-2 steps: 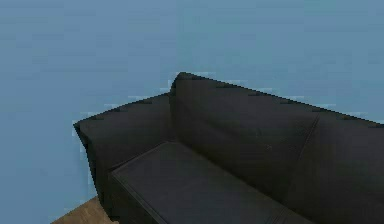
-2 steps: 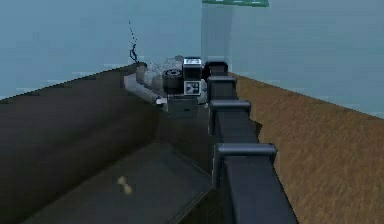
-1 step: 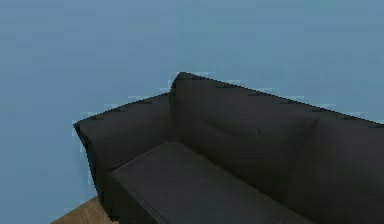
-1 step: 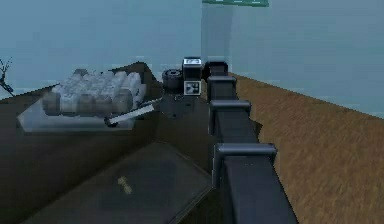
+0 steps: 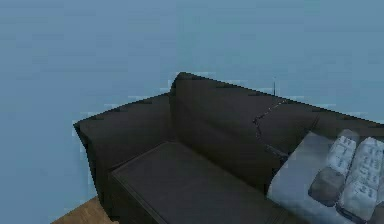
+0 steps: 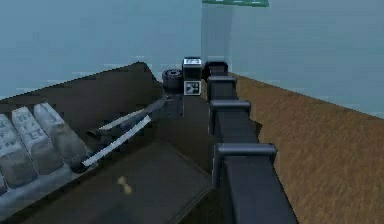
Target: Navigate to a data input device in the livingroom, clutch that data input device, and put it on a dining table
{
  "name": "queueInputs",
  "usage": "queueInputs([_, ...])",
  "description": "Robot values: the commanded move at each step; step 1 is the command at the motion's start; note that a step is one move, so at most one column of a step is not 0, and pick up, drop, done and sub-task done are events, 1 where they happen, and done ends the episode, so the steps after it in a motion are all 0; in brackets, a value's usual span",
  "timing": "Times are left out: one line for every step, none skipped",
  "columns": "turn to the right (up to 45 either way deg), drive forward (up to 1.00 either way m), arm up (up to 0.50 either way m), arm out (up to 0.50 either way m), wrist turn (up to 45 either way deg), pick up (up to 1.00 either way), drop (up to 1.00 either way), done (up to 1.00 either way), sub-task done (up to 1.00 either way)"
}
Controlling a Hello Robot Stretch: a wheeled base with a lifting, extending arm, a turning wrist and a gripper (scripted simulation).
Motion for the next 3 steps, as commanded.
queueInputs([0.0,0.0,0.0,0.0,-33.0,0.0,0.0,0.0,0.0])
queueInputs([0.0,0.0,0.0,-0.26,0.0,0.0,0.0,0.0,0.0])
queueInputs([-45.0,0.0,0.0,0.0,0.0,0.0,0.0,0.0,0.0])
